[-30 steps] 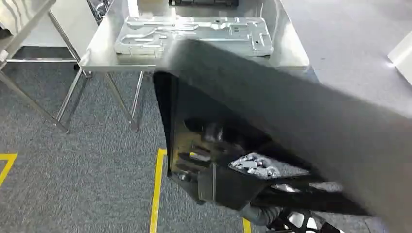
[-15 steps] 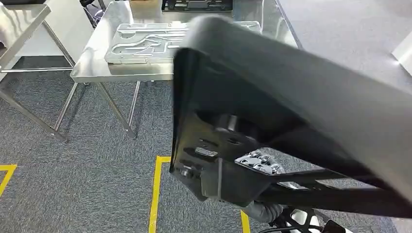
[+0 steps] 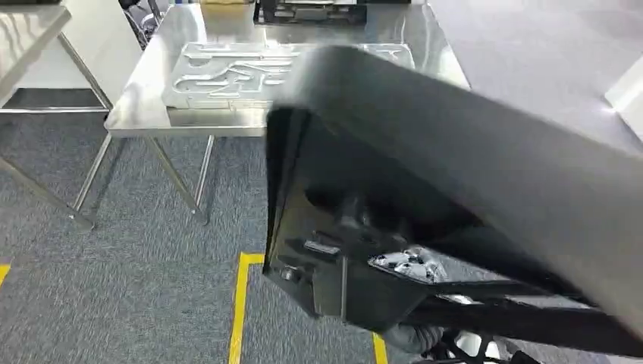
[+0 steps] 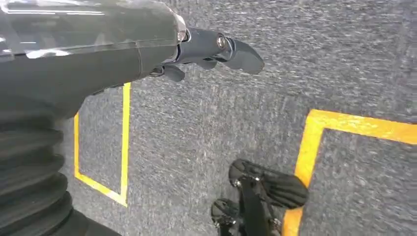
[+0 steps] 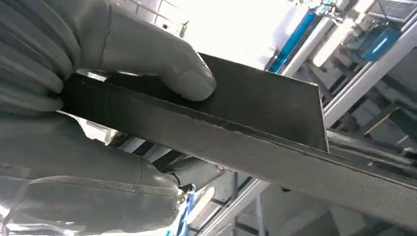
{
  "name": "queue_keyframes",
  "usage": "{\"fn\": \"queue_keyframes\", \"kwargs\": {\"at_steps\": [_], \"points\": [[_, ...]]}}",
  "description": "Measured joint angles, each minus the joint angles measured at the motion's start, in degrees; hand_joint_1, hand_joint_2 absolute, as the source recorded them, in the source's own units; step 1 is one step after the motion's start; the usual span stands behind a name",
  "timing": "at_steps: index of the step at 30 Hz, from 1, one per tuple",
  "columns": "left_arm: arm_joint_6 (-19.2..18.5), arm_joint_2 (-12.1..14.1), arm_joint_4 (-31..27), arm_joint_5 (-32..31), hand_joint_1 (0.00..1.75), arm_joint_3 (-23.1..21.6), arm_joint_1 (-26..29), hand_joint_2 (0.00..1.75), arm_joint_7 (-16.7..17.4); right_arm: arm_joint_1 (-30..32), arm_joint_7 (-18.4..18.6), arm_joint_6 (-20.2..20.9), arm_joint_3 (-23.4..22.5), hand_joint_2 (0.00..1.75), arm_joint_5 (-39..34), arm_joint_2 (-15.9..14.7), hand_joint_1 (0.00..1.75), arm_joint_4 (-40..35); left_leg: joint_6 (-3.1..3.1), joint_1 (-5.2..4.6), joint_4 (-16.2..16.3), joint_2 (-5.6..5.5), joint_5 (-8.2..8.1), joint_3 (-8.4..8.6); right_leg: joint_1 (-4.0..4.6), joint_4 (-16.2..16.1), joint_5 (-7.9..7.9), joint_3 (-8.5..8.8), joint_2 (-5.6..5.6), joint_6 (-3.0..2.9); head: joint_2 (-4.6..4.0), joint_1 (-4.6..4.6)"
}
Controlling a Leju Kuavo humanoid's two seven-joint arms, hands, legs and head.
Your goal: Take the parts from the cabinet and place them on the table.
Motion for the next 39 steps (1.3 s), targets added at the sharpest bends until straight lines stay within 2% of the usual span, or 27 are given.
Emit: {"fn": "queue_keyframes", "kwargs": {"at_steps": [2,3,4,5,7,8,11,13,14,17,18,19,20,22,23,24,26,28,29,30,32,33,34,35,37,38,39], "points": [[0.00,-0.04,0.00,0.04,0.00,0.00,0.01,1.75,0.00,0.49,0.02,0.04,0.00,1.75,0.18,0.00,1.75,-0.02,0.08,-0.01,0.05,0.00,-0.72,0.50,-0.40,9.18,-2.66,-6.30,-0.04,0.53,0.00,-0.02],[-0.02,-0.07,0.00,0.11,0.00,0.00,0.09,1.75,0.00,0.68,0.02,0.09,0.00,1.75,0.20,0.00,1.75,-0.02,0.05,0.00,0.06,-0.03,-1.07,0.86,-0.55,10.73,-2.10,-8.07,-0.07,0.69,0.00,-0.02],[-0.02,-0.07,0.00,0.15,0.00,0.02,0.18,1.75,0.02,0.71,0.02,0.15,0.00,1.75,0.22,0.00,1.75,-0.02,-0.06,0.04,0.07,-0.07,-1.51,1.42,-0.74,9.46,0.16,-8.36,-0.18,0.87,0.00,-0.02],[-0.02,-0.13,0.00,0.17,0.00,0.02,0.19,1.75,0.02,0.71,0.02,0.24,0.00,1.75,0.20,0.00,1.75,-0.02,-0.19,0.10,0.13,-0.11,-2.02,2.10,-0.89,5.90,3.32,-7.34,-0.32,0.97,0.00,-0.02],[-0.02,-0.20,0.00,0.17,0.00,0.02,0.15,1.75,0.11,0.58,0.02,0.61,0.00,1.75,0.17,0.00,1.75,-0.02,-0.76,0.16,0.33,-0.22,-3.35,3.47,-1.17,-4.61,9.93,-3.35,-0.65,0.96,0.00,0.00],[0.00,-0.20,0.00,0.20,0.00,0.02,0.09,1.75,0.11,0.49,0.02,0.70,0.00,1.75,0.04,0.00,1.75,0.04,-1.26,-0.22,0.51,-0.22,-3.92,3.51,-0.74,-5.53,8.50,-2.66,-0.70,0.83,0.00,-0.02],[0.04,-0.22,0.00,0.22,0.00,0.02,-0.03,1.75,0.37,-0.01,0.02,0.92,-0.02,1.75,-0.26,0.00,1.75,0.07,-2.17,-0.05,0.09,-0.13,-4.56,3.91,-0.48,-5.83,7.90,-2.61,-0.32,-0.49,0.00,-0.04],[0.04,-0.22,0.00,0.22,0.00,0.02,-0.25,1.75,0.46,-0.41,0.04,1.09,-0.04,1.75,-0.31,0.02,1.75,0.07,-2.89,0.25,0.36,-0.04,-5.19,4.46,-0.94,-6.60,7.79,-1.68,-0.26,-1.27,0.00,-0.04],[0.04,-0.31,0.00,0.20,0.00,0.02,-0.32,1.75,0.44,-0.71,0.04,1.18,-0.04,1.75,-0.39,0.04,1.75,0.07,-3.13,0.23,2.98,-0.03,-6.21,3.46,-0.94,-6.78,7.42,-1.09,-0.39,-1.82,0.00,-0.04],[0.11,-0.28,0.00,0.20,0.00,0.02,-0.26,1.75,0.52,-1.11,0.02,1.29,-0.04,1.75,-0.50,0.02,1.75,0.13,-3.68,0.31,17.14,-0.03,-11.26,-5.09,-0.80,-6.80,6.31,-0.07,-0.47,-2.13,0.00,-0.04],[0.11,-0.31,0.00,0.20,0.00,0.02,-0.15,1.75,0.59,-1.10,0.02,1.38,-0.04,1.75,-0.65,0.04,1.75,0.26,-3.68,0.31,19.65,-0.03,-11.14,-7.28,-0.75,-6.80,5.90,0.38,-0.39,-2.13,0.00,-0.04],[0.11,-0.31,0.00,0.20,0.00,0.02,-0.06,1.75,0.61,-1.13,0.04,1.42,-0.06,1.75,-0.74,0.02,1.75,0.35,-3.56,0.31,19.06,-0.03,-9.16,-8.14,-0.70,-6.80,5.38,1.08,-0.27,-2.10,0.00,-0.04],[0.11,-0.31,0.00,0.20,0.00,0.02,-0.02,1.75,0.61,-1.15,0.02,1.42,-0.07,1.75,-0.88,0.02,1.75,0.42,-3.34,0.29,15.97,-0.04,-6.16,-7.57,-0.65,-6.80,4.84,1.86,-0.21,-2.03,0.00,-0.04],[0.13,-0.26,0.00,0.20,0.00,0.02,0.00,1.75,0.61,-1.33,0.04,1.42,-0.07,1.75,-1.05,0.02,1.75,0.44,-2.50,0.13,5.68,-0.04,1.25,-4.33,-0.56,-6.85,3.60,3.71,-0.20,-1.79,0.00,-0.04],[0.17,-0.11,0.00,0.17,0.00,0.02,0.10,1.75,0.63,-1.41,0.02,1.42,-0.11,1.75,-1.09,0.02,1.75,0.53,-2.06,-0.14,3.64,-0.18,1.74,-3.34,-0.65,-6.98,3.14,3.90,-0.22,-1.60,0.00,-0.02],[0.20,-0.11,0.00,0.17,0.00,0.00,-0.01,1.75,0.63,-1.47,0.02,1.44,-0.11,1.75,-1.14,0.02,1.75,0.59,-1.83,-0.55,2.45,-0.10,1.22,-2.95,-0.36,-6.91,2.92,3.87,0.01,-1.09,0.00,-0.09],[0.28,-0.04,0.00,0.17,0.00,0.02,0.03,1.75,0.72,-1.46,0.11,1.44,-0.15,1.75,-1.16,0.02,1.75,0.61,-1.34,-0.76,1.97,-0.10,0.88,-3.11,-0.56,-7.06,3.34,4.16,0.01,-0.30,0.00,-0.07],[0.28,-0.04,0.00,0.17,0.00,0.02,0.08,1.75,0.77,-1.48,0.09,1.42,-0.15,1.75,-0.94,0.02,1.75,0.63,-0.71,-0.26,0.90,-0.27,0.86,-1.66,-0.50,-6.75,3.17,4.40,-0.09,0.20,0.00,-0.07],[0.28,-0.07,0.00,0.17,0.00,0.02,0.06,1.75,0.76,-1.50,0.07,1.42,-0.15,1.75,-0.83,0.02,1.75,0.66,-0.42,-0.25,0.54,-0.23,0.69,-0.93,-0.67,-5.05,2.74,4.02,-0.20,0.44,0.00,-0.04],[0.28,-0.07,0.00,0.20,0.00,0.02,0.00,1.75,0.77,-1.57,0.07,1.42,-0.15,1.75,-0.77,0.02,1.75,0.68,-0.07,-0.23,0.41,-0.21,0.43,-0.59,-0.66,-1.82,1.47,2.10,-0.23,0.62,0.00,-0.07],[0.28,-0.17,0.00,0.28,0.00,0.02,0.04,1.75,0.83,-1.38,0.02,1.40,-0.15,1.75,-0.33,0.02,1.75,0.83,0.11,-0.28,0.42,-0.22,-0.27,-0.06,-0.70,7.18,-2.22,-4.14,-0.25,0.93,0.00,-0.07],[0.28,-0.22,0.00,0.37,0.00,0.02,0.10,1.75,0.92,-1.21,0.04,1.40,-0.15,1.75,-0.13,0.02,1.75,0.96,0.11,-0.31,0.43,-0.22,-0.64,0.30,-0.69,9.99,-2.87,-6.61,-0.25,1.07,0.00,-0.07],[0.31,-0.22,0.00,0.52,0.00,0.02,0.15,1.75,0.94,-1.07,0.02,1.40,-0.15,1.75,-0.04,0.02,1.75,1.05,0.09,-0.32,0.43,-0.23,-1.01,0.78,-0.69,10.19,-1.86,-7.78,-0.26,1.00,0.00,-0.07],[0.31,-0.28,0.00,0.61,0.00,0.02,0.15,1.75,0.94,-1.02,0.04,1.42,-0.15,1.75,0.00,0.02,1.75,1.09,0.02,-0.32,0.43,-0.25,-1.48,1.45,-0.68,7.81,0.82,-7.66,-0.27,0.97,0.00,-0.07],[0.37,-0.46,0.00,0.74,0.00,0.02,0.13,1.75,0.94,-1.04,0.04,1.42,-0.15,1.75,0.00,0.02,1.75,1.09,-0.25,-0.31,0.42,-0.31,-2.60,3.16,-0.64,-1.63,8.00,-4.59,-0.32,0.49,0.00,-0.07],[0.37,-0.61,0.00,0.77,0.00,0.02,0.18,1.75,0.94,-1.04,0.02,1.44,-0.15,1.75,0.02,0.02,1.75,1.14,-0.54,-0.30,0.33,-0.31,-3.17,3.40,-0.51,-5.68,10.34,-3.51,-0.51,-0.02,0.00,-0.04],[0.37,-0.68,0.00,0.77,0.00,0.07,0.01,1.75,0.94,-1.05,0.02,1.46,-0.15,1.75,0.00,0.02,1.75,1.27,-0.92,-0.47,0.58,-0.32,-3.48,3.64,0.02,-6.03,8.12,-3.76,-0.63,-0.33,0.00,-0.07]]}}
